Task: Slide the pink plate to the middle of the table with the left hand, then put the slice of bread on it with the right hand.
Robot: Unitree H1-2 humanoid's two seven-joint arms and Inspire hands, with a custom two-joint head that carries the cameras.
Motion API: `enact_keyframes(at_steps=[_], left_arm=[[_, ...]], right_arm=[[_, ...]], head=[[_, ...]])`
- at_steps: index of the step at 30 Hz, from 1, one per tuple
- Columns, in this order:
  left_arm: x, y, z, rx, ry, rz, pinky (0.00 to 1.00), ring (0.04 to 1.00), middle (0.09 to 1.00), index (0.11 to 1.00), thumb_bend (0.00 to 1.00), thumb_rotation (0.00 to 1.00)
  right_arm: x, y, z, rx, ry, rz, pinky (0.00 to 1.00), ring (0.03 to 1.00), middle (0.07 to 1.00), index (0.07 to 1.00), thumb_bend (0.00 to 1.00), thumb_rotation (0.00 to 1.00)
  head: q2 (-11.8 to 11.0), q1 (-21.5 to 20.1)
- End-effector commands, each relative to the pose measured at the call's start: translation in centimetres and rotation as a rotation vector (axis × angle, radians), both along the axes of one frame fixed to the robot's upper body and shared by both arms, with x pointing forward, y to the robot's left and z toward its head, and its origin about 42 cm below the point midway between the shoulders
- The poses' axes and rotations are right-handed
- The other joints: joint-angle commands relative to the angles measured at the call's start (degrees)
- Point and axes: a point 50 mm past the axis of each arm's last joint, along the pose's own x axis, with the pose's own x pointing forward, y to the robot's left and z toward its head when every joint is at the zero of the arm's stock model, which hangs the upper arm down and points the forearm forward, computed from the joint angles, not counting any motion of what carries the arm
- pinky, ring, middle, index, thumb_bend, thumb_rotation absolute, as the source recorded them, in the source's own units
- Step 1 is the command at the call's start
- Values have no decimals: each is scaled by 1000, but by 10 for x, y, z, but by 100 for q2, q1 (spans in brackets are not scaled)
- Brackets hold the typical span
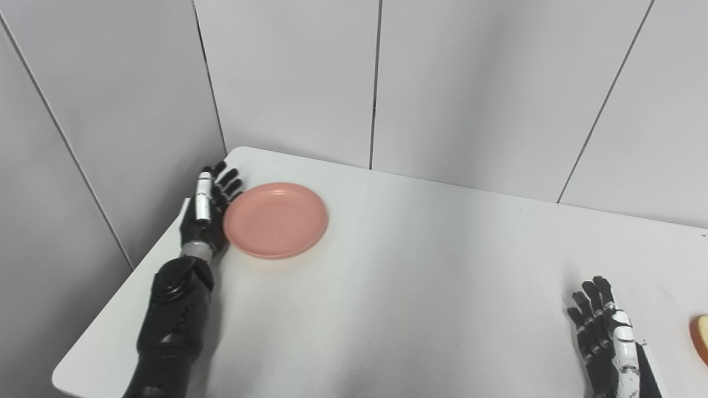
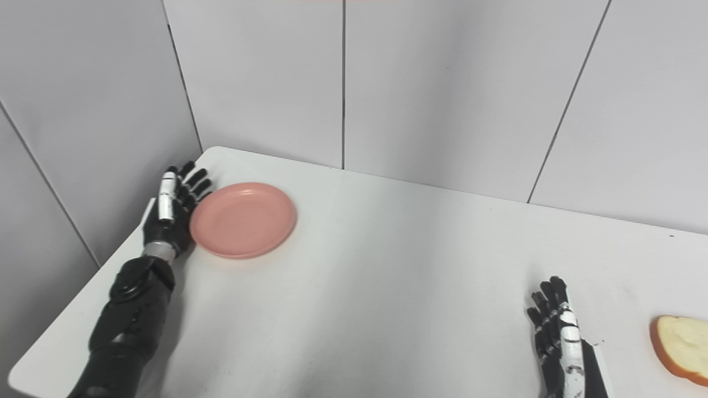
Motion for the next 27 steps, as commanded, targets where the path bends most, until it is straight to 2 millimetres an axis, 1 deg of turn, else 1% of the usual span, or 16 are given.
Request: enact_keyframes(at_steps=[1, 3, 4, 8, 10, 12, 15, 19, 20, 21, 23, 25, 27], left_arm=[[-3, -13, -15, -2, 75, -38, 854, 880, 877, 870, 398, 1000], [-3, -22, -14, 11, 76, -63, 859, 887, 882, 875, 396, 1000], [-4, -26, -14, 16, 76, -72, 860, 889, 884, 878, 395, 1000], [-4, -35, -14, 27, 86, -88, 854, 879, 876, 872, 402, 1000], [-4, -40, -15, 45, 87, -95, 856, 872, 867, 862, 399, 1000], [-4, -45, -16, 23, 85, -116, 866, 873, 865, 861, 397, 1000], [-4, -48, -17, 50, 91, -167, 880, 889, 885, 885, 403, 1000], [-3, -55, -18, 74, 95, -224, 887, 893, 886, 892, 408, 1000], [-2, -58, -17, 76, 90, -243, 890, 898, 891, 895, 409, 1000], [-1, -59, -17, 76, 87, -255, 884, 899, 893, 894, 414, 1000], [0, -64, -17, 85, 84, -269, 860, 889, 881, 877, 420, 1000], [1, -71, -15, 86, 83, -287, 857, 887, 879, 874, 419, 1000], [2, -77, -13, 85, 82, -308, 859, 888, 880, 875, 416, 1000]], right_arm=[[-20, 3, -26, 34, 103, -5, 1000, 1000, 1000, 1000, 349, 1000], [-20, 4, -26, 32, 103, -8, 1000, 1000, 1000, 1000, 347, 1000], [-20, 4, -26, 31, 101, -9, 1000, 1000, 1000, 1000, 327, 1000], [-20, 6, -26, 30, 101, -14, 1000, 1000, 1000, 1000, 309, 1000], [-21, 8, -26, 17, 101, -20, 1000, 1000, 1000, 1000, 310, 1000], [-20, 10, -27, 1, 95, -21, 1000, 1000, 1000, 1000, 319, 1000], [-21, 15, -27, -6, 91, -24, 1000, 1000, 1000, 1000, 331, 1000], [-20, 21, -27, -4, 92, -28, 1000, 1000, 1000, 1000, 286, 1000], [-20, 23, -28, 0, 96, -29, 1000, 1000, 1000, 1000, 284, 1000], [-20, 25, -28, 3, 98, -29, 1000, 1000, 1000, 1000, 285, 1000], [-20, 28, -29, 8, 98, -20, 1000, 1000, 1000, 1000, 278, 1000], [-20, 30, -30, -4, 102, -14, 1000, 1000, 1000, 1000, 280, 1000], [-20, 34, -30, -5, 104, -16, 1000, 1000, 1000, 1000, 283, 1000]], head=[[8, -30], [-1, -47], [-5, -52], [-37, -120], [-52, -253], [-53, -394], [-85, -625], [-98, -871], [-89, -1046], [-90, -1074], [-82, -1236], [-58, -1416], [23, -1653]])
